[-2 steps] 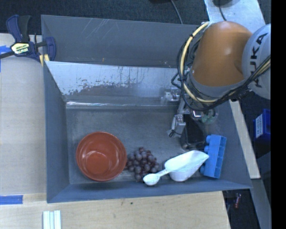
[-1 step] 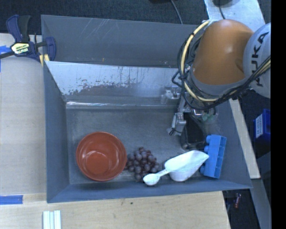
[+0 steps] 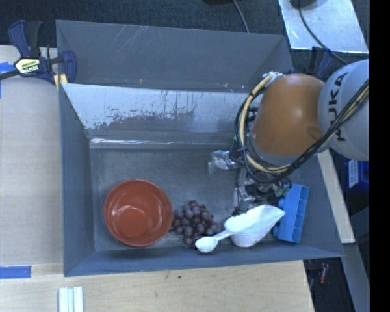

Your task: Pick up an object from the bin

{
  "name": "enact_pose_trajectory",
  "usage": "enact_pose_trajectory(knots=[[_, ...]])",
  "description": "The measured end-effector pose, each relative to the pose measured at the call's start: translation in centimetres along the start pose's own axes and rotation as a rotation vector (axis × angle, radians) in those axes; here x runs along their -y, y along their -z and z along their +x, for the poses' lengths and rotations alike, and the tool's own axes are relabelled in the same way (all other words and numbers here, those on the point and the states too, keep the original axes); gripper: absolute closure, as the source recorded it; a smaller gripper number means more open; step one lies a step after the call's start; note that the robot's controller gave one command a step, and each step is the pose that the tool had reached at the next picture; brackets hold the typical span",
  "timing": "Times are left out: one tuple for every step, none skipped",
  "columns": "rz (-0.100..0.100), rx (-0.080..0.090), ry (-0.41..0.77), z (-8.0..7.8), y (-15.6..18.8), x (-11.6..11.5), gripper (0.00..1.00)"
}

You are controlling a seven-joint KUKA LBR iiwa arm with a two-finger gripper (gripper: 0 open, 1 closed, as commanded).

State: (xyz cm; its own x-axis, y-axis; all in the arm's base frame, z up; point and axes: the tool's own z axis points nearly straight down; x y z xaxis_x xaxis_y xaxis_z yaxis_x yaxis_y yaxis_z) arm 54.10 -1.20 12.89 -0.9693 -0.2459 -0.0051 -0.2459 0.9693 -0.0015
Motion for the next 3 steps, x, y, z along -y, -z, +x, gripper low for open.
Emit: enact_pose_trajectory(knots=[[0.001, 0.005, 0.123, 5.4, 2.1, -2.0, 0.0], [0.001, -0.002, 0.399, 5.6, -2.1, 6.8, 0.0], [0.004, 0.02, 0.264, 5.9, -5.7, 6.0, 0.0]])
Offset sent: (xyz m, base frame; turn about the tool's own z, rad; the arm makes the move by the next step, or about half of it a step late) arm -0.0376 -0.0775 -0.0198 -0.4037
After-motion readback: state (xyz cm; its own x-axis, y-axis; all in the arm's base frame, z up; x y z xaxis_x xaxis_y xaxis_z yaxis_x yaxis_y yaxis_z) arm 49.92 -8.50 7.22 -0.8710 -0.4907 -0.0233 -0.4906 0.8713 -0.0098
